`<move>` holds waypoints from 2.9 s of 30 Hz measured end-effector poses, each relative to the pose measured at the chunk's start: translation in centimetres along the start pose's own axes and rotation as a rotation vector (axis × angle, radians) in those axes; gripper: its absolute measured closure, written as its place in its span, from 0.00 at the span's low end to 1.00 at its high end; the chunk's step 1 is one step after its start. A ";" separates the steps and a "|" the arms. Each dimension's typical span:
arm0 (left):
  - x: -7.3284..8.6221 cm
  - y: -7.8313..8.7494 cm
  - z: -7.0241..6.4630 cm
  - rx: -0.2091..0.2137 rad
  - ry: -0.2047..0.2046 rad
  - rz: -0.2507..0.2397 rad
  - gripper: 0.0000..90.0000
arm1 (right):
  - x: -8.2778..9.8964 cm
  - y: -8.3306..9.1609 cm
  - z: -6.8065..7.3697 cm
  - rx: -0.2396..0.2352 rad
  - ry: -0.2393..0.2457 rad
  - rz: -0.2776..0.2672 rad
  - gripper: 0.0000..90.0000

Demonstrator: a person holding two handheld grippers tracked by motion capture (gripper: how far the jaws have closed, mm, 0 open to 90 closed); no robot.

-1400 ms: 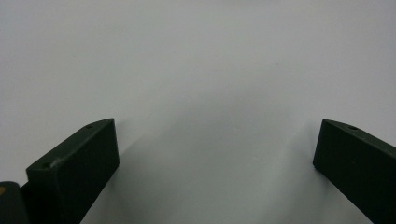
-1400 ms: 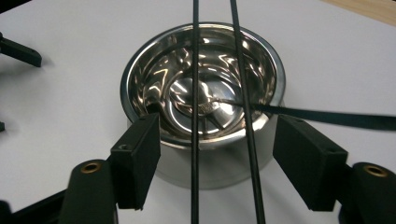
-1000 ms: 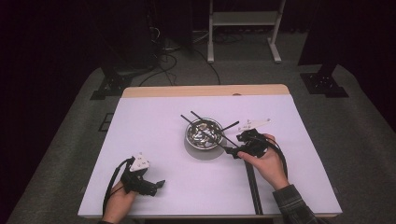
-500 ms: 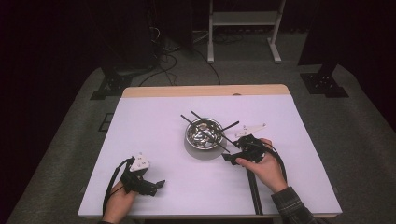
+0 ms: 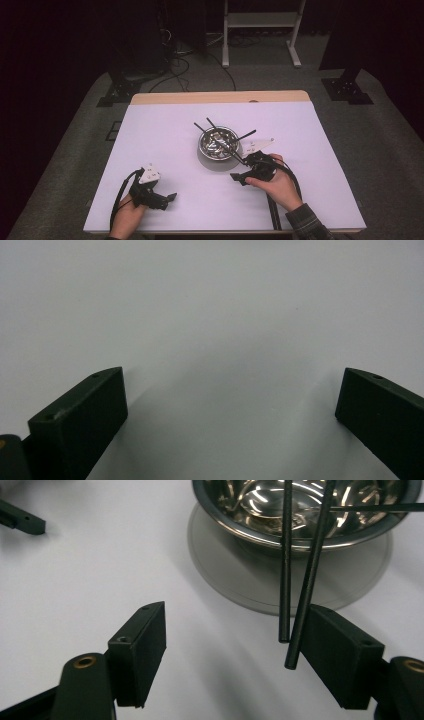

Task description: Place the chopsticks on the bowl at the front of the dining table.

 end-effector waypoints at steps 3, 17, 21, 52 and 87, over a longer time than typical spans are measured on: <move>0.0 0.0 0.0 0.000 -0.002 0.001 0.00 | -0.1 -0.1 0.7 -0.012 0.017 0.001 0.29; 0.0 0.0 0.0 0.000 -0.001 0.001 0.00 | -0.7 -1.2 4.1 -0.076 0.069 0.012 0.29; 0.0 0.0 0.0 0.000 -0.002 0.003 0.00 | -0.9 -1.4 4.7 -0.086 0.084 0.010 0.30; 0.0 0.0 0.0 0.001 0.001 0.001 0.00 | -5.3 0.9 2.7 -0.025 0.042 -0.092 0.29; 0.0 0.0 0.0 -0.001 -0.002 -0.001 0.00 | -14.5 -6.7 -5.6 0.127 -0.156 -0.059 0.16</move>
Point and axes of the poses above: each handheld gripper's, and its own axes: y roughly backward along the jaws, x roughly out of its underside, z roughly to its left, the point moved 7 cm from there along -y, roughly forward along the jaws, and after that the axes turned 1 degree about x, right-handed, at the moved point
